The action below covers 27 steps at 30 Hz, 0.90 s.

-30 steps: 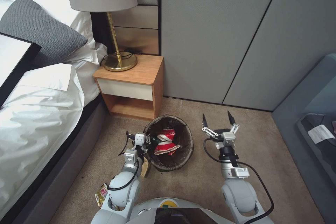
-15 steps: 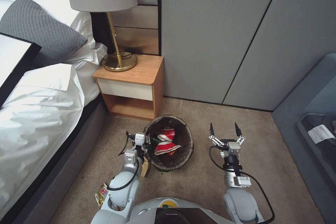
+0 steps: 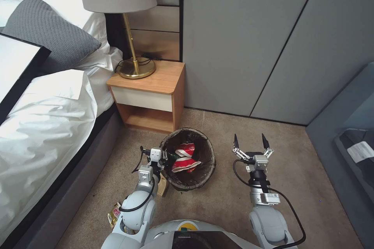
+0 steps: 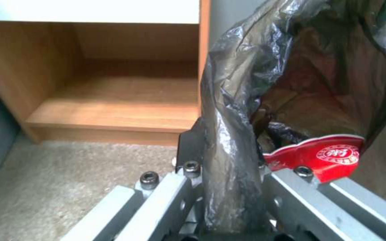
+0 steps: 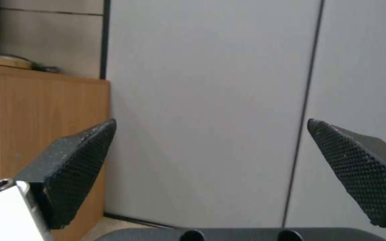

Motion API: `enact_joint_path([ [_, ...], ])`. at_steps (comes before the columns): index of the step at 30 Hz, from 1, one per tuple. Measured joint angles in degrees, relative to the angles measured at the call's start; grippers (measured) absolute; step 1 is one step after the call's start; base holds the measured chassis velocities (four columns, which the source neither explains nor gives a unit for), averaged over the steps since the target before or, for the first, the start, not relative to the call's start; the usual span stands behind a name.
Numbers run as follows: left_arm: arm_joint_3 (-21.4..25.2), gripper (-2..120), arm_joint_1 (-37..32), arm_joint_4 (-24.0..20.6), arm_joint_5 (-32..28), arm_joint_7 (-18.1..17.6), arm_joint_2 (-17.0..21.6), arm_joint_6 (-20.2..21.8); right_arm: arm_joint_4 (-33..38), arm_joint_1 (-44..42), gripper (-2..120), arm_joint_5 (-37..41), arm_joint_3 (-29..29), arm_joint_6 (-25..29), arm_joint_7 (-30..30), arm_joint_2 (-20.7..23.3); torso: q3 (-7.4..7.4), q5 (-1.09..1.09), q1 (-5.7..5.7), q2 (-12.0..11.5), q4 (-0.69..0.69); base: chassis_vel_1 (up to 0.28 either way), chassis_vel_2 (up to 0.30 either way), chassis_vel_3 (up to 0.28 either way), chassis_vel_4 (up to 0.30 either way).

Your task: Pick up the trash bin, then pick up the garbage from the floor and place it into the trash bin.

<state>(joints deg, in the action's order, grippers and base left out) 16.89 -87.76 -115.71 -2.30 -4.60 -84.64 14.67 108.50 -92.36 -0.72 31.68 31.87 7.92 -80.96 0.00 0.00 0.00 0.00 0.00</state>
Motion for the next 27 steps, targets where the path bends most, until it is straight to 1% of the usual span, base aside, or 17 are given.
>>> enact_joint_path([
  [14,0.0,0,0.0,0.0,0.0,0.0,0.0,0.0,0.4,0.8,100,-0.1,0.0,-0.4,-0.3,0.3,0.00,0.00,0.00,0.0,0.00,0.070,0.071,0.073,0.071],
  [27,0.1,0,0.0,0.0,0.0,0.0,0.0,0.0,0.5,1.1,100,-0.3,-0.1,-0.7,-0.9,0.5,0.00,0.00,0.00,0.0,0.01,0.134,0.124,0.119,0.124],
])
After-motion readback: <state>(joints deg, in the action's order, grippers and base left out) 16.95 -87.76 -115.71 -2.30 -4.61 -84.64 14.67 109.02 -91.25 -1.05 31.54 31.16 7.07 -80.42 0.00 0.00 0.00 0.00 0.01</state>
